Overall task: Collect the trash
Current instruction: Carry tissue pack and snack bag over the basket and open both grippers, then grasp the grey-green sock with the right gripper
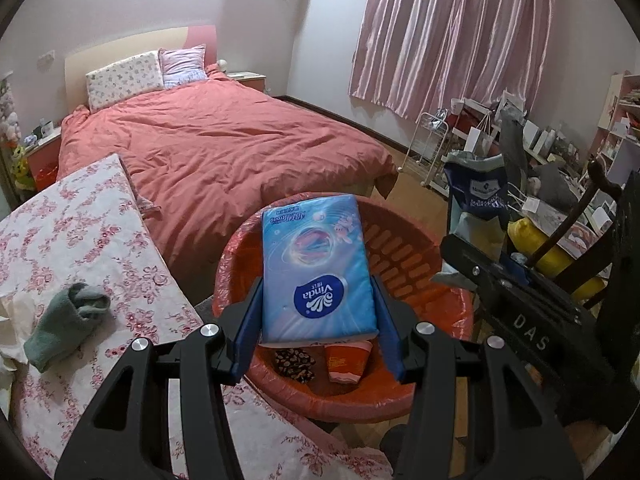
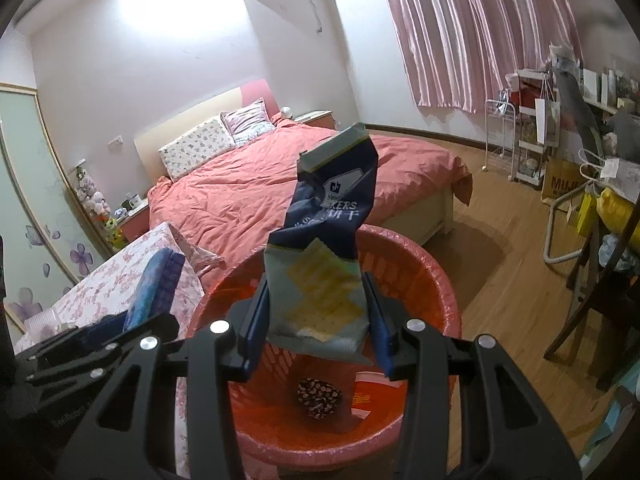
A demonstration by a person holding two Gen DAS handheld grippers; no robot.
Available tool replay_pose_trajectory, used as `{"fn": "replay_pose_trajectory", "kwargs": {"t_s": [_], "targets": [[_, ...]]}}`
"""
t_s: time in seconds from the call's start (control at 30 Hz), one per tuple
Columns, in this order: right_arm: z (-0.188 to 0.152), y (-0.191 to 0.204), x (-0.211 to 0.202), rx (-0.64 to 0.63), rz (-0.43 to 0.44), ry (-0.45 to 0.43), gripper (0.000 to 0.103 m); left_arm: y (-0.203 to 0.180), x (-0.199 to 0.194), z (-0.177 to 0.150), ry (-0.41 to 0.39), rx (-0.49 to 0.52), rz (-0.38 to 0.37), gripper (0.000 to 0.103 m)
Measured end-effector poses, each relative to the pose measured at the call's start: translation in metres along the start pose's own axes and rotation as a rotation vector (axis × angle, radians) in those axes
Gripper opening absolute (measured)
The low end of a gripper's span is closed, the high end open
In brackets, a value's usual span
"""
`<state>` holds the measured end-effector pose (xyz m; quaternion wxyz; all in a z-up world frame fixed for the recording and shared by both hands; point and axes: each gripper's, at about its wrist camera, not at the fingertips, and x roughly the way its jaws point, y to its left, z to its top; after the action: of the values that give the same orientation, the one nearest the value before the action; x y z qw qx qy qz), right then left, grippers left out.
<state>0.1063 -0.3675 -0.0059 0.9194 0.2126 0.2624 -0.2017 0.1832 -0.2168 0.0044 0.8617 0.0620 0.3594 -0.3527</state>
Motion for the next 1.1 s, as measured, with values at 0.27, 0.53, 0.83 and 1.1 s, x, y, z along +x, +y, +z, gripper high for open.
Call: {"fn": "replay_pose_trajectory", "kwargs": {"t_s": [0.27,0.53,0.83,1.1], "targets": [[-0.002,-0.003,0.022,0.038,0.026,0.049,0.051,0.006,0.016,-0.005,0.058,-0.03,0.024,0.061],[-0.008,0.011,0.015,-0.01,-0.012,0.047,0.062,0.025,0.003,-0.013,0.062,-0.062,0.098,0.062],[-0.01,0.048,0.005,-0.087,0.023,0.054,0.062,0.053,-0.03,-0.027,0.025,-0.069,0.208,0.068],[-0.025,0.109,0.001,-0.169,0.106,0.095,0.062,0.097,-0.071,-0.044,-0.017,-0.147,0.309,0.068]]}}
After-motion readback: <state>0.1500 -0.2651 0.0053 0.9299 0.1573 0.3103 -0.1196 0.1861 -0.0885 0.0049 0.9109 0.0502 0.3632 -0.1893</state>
